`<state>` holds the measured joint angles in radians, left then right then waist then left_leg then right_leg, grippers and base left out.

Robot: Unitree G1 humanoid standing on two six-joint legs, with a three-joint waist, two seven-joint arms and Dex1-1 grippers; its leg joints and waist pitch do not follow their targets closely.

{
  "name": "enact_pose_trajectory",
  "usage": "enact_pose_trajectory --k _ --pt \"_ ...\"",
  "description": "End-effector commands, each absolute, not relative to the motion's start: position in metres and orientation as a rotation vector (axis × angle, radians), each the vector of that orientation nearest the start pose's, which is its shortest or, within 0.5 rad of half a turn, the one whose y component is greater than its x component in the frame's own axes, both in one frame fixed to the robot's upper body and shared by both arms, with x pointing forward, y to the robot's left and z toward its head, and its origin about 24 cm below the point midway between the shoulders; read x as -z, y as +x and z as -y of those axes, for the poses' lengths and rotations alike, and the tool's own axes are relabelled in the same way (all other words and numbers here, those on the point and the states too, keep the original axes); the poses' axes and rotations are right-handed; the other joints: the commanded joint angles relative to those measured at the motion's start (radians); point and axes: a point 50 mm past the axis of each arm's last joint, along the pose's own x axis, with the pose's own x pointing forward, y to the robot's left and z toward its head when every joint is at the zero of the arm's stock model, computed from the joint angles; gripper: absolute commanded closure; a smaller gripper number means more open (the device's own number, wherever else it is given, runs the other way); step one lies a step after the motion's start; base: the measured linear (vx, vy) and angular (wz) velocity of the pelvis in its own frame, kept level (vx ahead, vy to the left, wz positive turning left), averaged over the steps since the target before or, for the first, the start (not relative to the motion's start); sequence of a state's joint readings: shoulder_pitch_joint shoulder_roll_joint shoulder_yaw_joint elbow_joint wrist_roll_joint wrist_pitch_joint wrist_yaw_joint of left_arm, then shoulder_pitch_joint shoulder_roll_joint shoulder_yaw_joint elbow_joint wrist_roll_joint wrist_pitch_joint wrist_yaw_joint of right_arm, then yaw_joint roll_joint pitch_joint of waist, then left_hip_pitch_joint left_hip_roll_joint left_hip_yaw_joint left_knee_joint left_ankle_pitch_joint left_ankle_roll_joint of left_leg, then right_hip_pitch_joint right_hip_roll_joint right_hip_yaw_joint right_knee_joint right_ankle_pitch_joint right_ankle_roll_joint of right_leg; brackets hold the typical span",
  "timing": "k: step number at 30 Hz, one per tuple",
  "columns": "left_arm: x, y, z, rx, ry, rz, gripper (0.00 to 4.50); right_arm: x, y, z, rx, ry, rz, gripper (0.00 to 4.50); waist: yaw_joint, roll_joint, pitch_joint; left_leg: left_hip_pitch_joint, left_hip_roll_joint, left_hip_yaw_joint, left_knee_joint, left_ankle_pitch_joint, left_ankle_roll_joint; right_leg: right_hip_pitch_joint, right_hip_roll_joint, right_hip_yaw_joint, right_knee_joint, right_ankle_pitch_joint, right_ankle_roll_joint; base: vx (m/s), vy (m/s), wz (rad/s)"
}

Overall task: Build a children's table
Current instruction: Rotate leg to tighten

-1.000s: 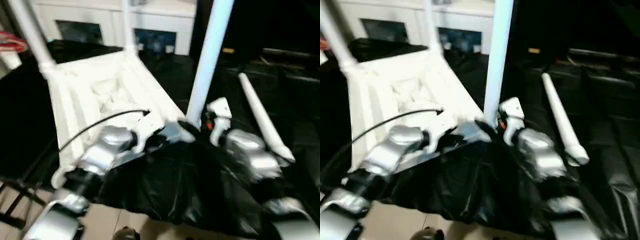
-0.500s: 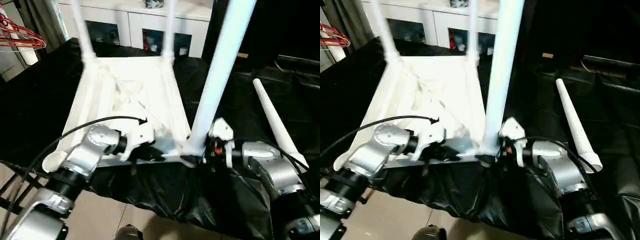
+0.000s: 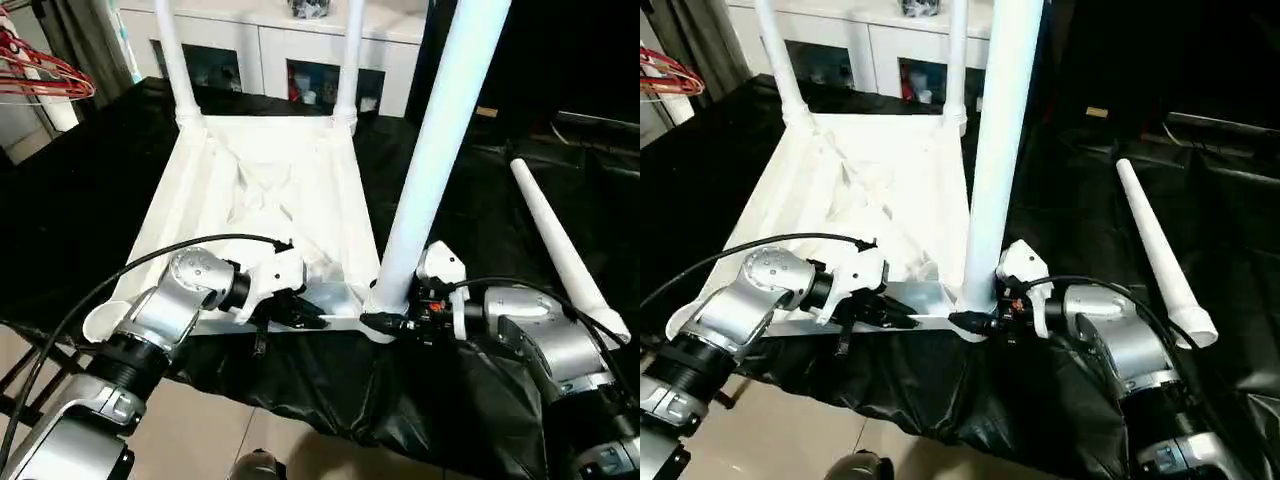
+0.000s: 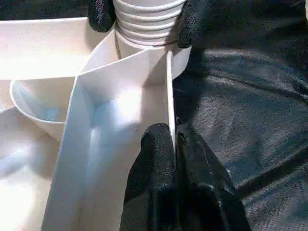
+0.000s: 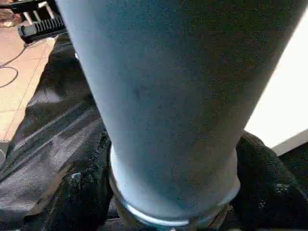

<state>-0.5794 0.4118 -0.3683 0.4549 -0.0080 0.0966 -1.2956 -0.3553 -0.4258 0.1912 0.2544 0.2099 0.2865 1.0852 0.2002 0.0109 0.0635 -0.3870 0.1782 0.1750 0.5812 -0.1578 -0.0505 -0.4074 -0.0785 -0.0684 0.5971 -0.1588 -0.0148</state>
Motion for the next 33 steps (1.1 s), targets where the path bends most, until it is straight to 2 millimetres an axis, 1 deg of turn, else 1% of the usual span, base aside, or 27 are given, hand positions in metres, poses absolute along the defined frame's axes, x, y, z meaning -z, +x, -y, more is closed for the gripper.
enact_pose_trajectory --k 1,2,3,4,5,6,7,8,9,11,12,13,14,15,16,17,18,19,20,22,23,24,27,29,31,32,33 --pt "-0.074 0.312 -0.103 1.476 0.480 -0.336 4.50 -0.049 0.285 0.143 -1.137 -0.049 -0.358 1.71 -0.007 0.005 -0.077 0.029 0.058 -0.017 -0.069 -0.304 0.007 0.040 -0.079 0.047 -0.067 -0.281 -0.195 0.000 0.000 0.00" --pt "-0.074 0.314 -0.102 1.456 0.484 -0.334 4.50 -0.049 0.287 0.142 -1.110 -0.043 -0.351 1.71 -0.007 0.005 -0.075 0.034 0.058 -0.018 -0.070 -0.324 -0.001 0.035 -0.080 0.047 -0.072 -0.312 -0.192 0.000 0.000 0.00" --pt "-0.074 0.320 -0.099 1.399 0.493 -0.327 4.50 -0.047 0.291 0.139 -1.043 -0.029 -0.339 1.71 -0.011 0.003 -0.075 0.030 0.056 -0.021 -0.072 -0.329 -0.009 0.040 -0.082 0.046 -0.073 -0.335 -0.183 0.000 0.000 0.00" --pt "-0.075 0.325 -0.097 1.340 0.489 -0.325 4.50 -0.045 0.295 0.137 -0.971 -0.021 -0.339 1.71 -0.015 0.003 -0.073 0.028 0.056 -0.024 -0.075 -0.337 -0.019 0.041 -0.082 0.045 -0.075 -0.358 -0.170 0.000 0.000 0.00" --pt "-0.075 0.326 -0.096 1.325 0.487 -0.325 4.50 -0.044 0.297 0.137 -0.950 -0.020 -0.340 1.71 -0.017 0.002 -0.073 0.029 0.056 -0.024 -0.075 -0.342 -0.025 0.039 -0.083 0.045 -0.075 -0.365 -0.166 0.000 0.000 0.00" --pt "-0.076 0.332 -0.091 1.254 0.478 -0.320 4.50 -0.040 0.301 0.133 -0.866 -0.002 -0.337 1.71 -0.020 0.002 -0.072 0.031 0.053 -0.026 -0.076 -0.356 -0.034 0.039 -0.087 0.044 -0.081 -0.408 -0.153 0.000 0.000 0.00" --pt "-0.076 0.334 -0.090 1.237 0.475 -0.317 4.50 -0.040 0.302 0.132 -0.848 0.006 -0.335 1.71 -0.020 0.002 -0.072 0.031 0.053 -0.026 -0.076 -0.356 -0.034 0.039 -0.087 0.044 -0.081 -0.408 -0.153 0.000 0.000 0.00" --pt "-0.078 0.338 -0.083 1.186 0.459 -0.306 4.50 -0.037 0.306 0.128 -0.778 0.028 -0.331 1.71 -0.027 0.001 -0.071 0.027 0.052 -0.028 -0.078 -0.357 -0.037 0.041 -0.088 0.043 -0.083 -0.427 -0.143 0.000 0.000 0.00" --pt "-0.078 0.340 -0.077 1.148 0.445 -0.293 4.50 -0.034 0.308 0.123 -0.732 0.043 -0.329 1.71 -0.039 0.000 -0.072 0.028 0.051 -0.028 -0.077 -0.353 -0.041 0.040 -0.088 0.043 -0.086 -0.420 -0.143 0.000 0.000 0.00" --pt "-0.079 0.343 -0.064 1.098 0.420 -0.273 4.50 -0.031 0.313 0.114 -0.646 0.061 -0.325 1.71 -0.043 0.000 -0.072 0.025 0.049 -0.028 -0.077 -0.340 -0.037 0.043 -0.086 0.042 -0.086 -0.406 -0.142 0.000 0.000 0.00" --pt "-0.079 0.343 -0.061 1.085 0.412 -0.267 4.50 -0.030 0.315 0.112 -0.599 0.062 -0.323 1.71 -0.049 0.003 -0.073 0.025 0.049 -0.026 -0.076 -0.335 -0.035 0.041 -0.085 0.043 -0.084 -0.388 -0.148 0.000 0.000 0.00" --pt "-0.079 0.343 -0.060 1.083 0.410 -0.266 4.50 -0.030 0.316 0.112 -0.591 0.062 -0.323 1.71 -0.049 0.002 -0.075 0.027 0.049 -0.027 -0.075 -0.331 -0.033 0.041 -0.086 0.042 -0.084 -0.379 -0.150 0.000 0.000 0.00" --pt "-0.079 0.343 -0.054 1.072 0.402 -0.255 4.50 -0.029 0.319 0.109 -0.526 0.070 -0.317 1.71 -0.056 0.002 -0.074 0.022 0.047 -0.025 -0.075 -0.315 -0.026 0.043 -0.084 0.043 -0.082 -0.353 -0.156 0.000 0.000 0.00" --pt "-0.079 0.343 -0.050 1.067 0.395 -0.246 4.50 -0.028 0.321 0.106 -0.486 0.082 -0.312 1.71 -0.061 0.004 -0.076 0.022 0.047 -0.025 -0.075 -0.308 -0.025 0.044 -0.082 0.043 -0.081 -0.335 -0.159 0.000 0.000 0.00" --pt "-0.079 0.340 -0.043 1.078 0.388 -0.236 4.50 -0.029 0.322 0.100 -0.470 0.072 -0.288 1.71 -0.059 0.004 -0.078 0.024 0.048 -0.023 -0.073 -0.293 -0.020 0.043 -0.082 0.044 -0.079 -0.304 -0.163 0.000 0.000 0.00" --pt "-0.079 0.340 -0.043 1.078 0.388 -0.236 4.50 -0.029 0.322 0.100 -0.470 0.072 -0.288 1.71 -0.059 0.004 -0.078 0.024 0.048 -0.023 -0.073 -0.293 -0.020 0.043 -0.082 0.044 -0.079 -0.304 -0.163 0.000 0.000 0.00" --pt "-0.077 0.334 -0.035 1.111 0.381 -0.230 4.50 -0.033 0.321 0.091 -0.490 0.088 -0.248 1.37 -0.059 0.011 -0.078 0.021 0.048 -0.022 -0.072 -0.272 -0.010 0.045 -0.080 0.044 -0.074 -0.261 -0.171 0.000 0.000 0.00" --pt "-0.077 0.334 -0.035 1.111 0.381 -0.230 4.50 -0.033 0.321 0.091 -0.490 0.088 -0.248 1.16 -0.061 0.009 -0.077 0.020 0.047 -0.021 -0.072 -0.273 -0.006 0.045 -0.078 0.045 -0.074 -0.252 -0.172 0.000 0.000 0.00" --pt "-0.076 0.334 -0.035 1.114 0.381 -0.229 4.50 -0.033 0.321 0.090 -0.496 0.095 -0.247 1.16 -0.061 0.006 -0.078 0.019 0.046 -0.021 -0.071 -0.262 0.002 0.050 -0.078 0.043 -0.071 -0.238 -0.175 0.000 0.000 0.00" --pt "-0.076 0.331 -0.038 1.146 0.384 -0.225 4.50 -0.037 0.319 0.091 -0.545 0.108 -0.237 0.92 -0.060 0.009 -0.078 0.018 0.047 -0.021 -0.070 -0.247 0.018 0.051 -0.078 0.044 -0.069 -0.217 -0.181 0.000 0.000 0.00" --pt "-0.076 0.331 -0.038 1.146 0.384 -0.225 4.50 -0.037 0.319 0.091 -0.545 0.108 -0.237 0.92 -0.060 0.009 -0.078 0.018 0.047 -0.021 -0.070 -0.247 0.018 0.051 -0.078 0.044 -0.069 -0.217 -0.181 0.000 0.000 0.00" --pt "-0.075 0.329 -0.042 1.173 0.387 -0.226 4.50 -0.039 0.319 0.095 -0.568 0.085 -0.224 0.73 -0.062 0.010 -0.076 0.017 0.047 -0.020 -0.071 -0.249 0.021 0.050 -0.077 0.043 -0.069 -0.222 -0.183 0.000 0.000 0.00" --pt "-0.075 0.325 -0.047 1.224 0.375 -0.228 4.50 -0.041 0.318 0.101 -0.618 0.052 -0.217 0.64 -0.064 0.010 -0.075 0.018 0.049 -0.020 -0.072 -0.259 0.025 0.052 -0.078 0.044 -0.070 -0.236 -0.183 0.000 0.000 0.00" --pt "-0.076 0.320 -0.055 1.287 0.362 -0.227 4.50 -0.042 0.316 0.110 -0.691 -0.010 -0.216 0.64 -0.064 0.010 -0.075 0.020 0.049 -0.020 -0.071 -0.260 0.025 0.050 -0.077 0.044 -0.071 -0.239 -0.187 0.000 0.000 0.00" --pt "-0.076 0.318 -0.060 1.319 0.367 -0.237 4.50 -0.044 0.313 0.116 -0.742 -0.019 -0.220 0.64 -0.061 0.011 -0.073 0.021 0.051 -0.019 -0.072 -0.267 0.027 0.050 -0.078 0.045 -0.071 -0.249 -0.189 0.000 0.000 0.00" --pt "-0.075 0.317 -0.063 1.335 0.372 -0.239 4.50 -0.046 0.312 0.119 -0.767 -0.021 -0.221 0.64 -0.059 0.012 -0.074 0.022 0.051 -0.018 -0.070 -0.268 0.030 0.050 -0.078 0.045 -0.072 -0.249 -0.188 0.000 0.000 0.00" --pt "-0.075 0.315 -0.069 1.375 0.380 -0.250 4.50 -0.048 0.307 0.124 -0.840 -0.029 -0.226 0.64 -0.057 0.013 -0.073 0.023 0.053 -0.018 -0.072 -0.273 0.032 0.048 -0.077 0.046 -0.072 -0.249 -0.188 0.000 0.000 0.00"
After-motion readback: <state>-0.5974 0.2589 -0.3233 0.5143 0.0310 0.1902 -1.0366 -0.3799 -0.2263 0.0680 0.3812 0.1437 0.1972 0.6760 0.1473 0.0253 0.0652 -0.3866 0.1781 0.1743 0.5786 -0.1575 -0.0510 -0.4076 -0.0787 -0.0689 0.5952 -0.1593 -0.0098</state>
